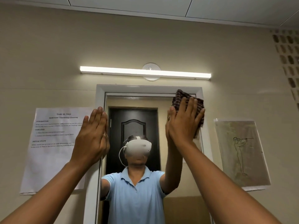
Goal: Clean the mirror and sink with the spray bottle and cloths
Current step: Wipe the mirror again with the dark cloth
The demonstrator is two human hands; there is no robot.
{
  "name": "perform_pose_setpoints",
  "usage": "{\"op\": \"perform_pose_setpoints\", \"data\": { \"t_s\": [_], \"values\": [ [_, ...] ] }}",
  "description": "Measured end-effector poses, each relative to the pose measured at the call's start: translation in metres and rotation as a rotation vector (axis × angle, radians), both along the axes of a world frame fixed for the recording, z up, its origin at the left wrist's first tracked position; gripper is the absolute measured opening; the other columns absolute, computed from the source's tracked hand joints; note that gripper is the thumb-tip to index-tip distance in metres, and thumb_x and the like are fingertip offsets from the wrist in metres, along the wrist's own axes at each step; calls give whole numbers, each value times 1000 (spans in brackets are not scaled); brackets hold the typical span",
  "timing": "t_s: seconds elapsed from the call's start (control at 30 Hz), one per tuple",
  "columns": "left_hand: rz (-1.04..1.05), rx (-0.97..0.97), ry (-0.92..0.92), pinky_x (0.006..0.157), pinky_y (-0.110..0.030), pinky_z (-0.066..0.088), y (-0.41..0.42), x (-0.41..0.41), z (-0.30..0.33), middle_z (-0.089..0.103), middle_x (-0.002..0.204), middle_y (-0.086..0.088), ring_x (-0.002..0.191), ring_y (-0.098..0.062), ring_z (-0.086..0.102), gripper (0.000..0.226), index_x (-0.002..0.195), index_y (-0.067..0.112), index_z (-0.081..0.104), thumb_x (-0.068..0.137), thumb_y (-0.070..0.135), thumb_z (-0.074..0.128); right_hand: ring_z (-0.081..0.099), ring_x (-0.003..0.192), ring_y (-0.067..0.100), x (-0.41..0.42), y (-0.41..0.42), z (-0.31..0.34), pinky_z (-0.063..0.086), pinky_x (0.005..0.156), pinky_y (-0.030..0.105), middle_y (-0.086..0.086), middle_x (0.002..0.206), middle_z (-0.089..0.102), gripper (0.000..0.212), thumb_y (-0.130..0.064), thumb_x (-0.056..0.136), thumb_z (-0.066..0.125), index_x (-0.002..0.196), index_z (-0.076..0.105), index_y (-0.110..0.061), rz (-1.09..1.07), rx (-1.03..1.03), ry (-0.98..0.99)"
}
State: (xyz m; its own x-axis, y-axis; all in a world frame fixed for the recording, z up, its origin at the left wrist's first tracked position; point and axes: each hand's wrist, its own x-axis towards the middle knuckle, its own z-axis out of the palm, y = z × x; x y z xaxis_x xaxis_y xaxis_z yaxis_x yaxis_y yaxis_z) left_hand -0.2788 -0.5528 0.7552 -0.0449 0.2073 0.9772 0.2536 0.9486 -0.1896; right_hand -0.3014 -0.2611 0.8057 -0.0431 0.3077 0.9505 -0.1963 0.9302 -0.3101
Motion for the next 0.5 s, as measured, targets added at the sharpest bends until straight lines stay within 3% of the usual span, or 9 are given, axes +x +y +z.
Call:
{"op": "perform_pose_setpoints", "data": {
  "t_s": [0.23, 0.37, 0.5],
  "values": [
    [-46, 9, 10, 123, -43, 12, 0, -2, 0, 15, 162, -9, 151, -21, 11, 68, 153, 7, 20, 87, 23, 30, 5, 152, 28, 5, -98, 1, -3, 121, 53, 13, 164, 14, 65, -51, 103, 26, 156, 19, -16, 88, 283, 31],
    [-73, 22, 18, 122, -46, 15, 0, 0, -1, 16, 161, -9, 151, -21, 12, 67, 152, 6, 21, 88, 22, 29, 0, 153, 26, 10, -154, 0, -12, 120, 50, 11, 165, 9, 62, -47, 104, 30, 157, 20, -17, 120, 553, 23],
    [-59, 32, 17, 122, -48, 16, 1, 1, -2, 17, 161, -11, 150, -22, 14, 66, 152, 4, 23, 88, 20, 31, 2, 153, 24, 8, -154, 1, -10, 121, 50, 9, 165, 12, 60, -47, 104, 30, 156, 21, -18, 114, 637, 25]
  ]
}}
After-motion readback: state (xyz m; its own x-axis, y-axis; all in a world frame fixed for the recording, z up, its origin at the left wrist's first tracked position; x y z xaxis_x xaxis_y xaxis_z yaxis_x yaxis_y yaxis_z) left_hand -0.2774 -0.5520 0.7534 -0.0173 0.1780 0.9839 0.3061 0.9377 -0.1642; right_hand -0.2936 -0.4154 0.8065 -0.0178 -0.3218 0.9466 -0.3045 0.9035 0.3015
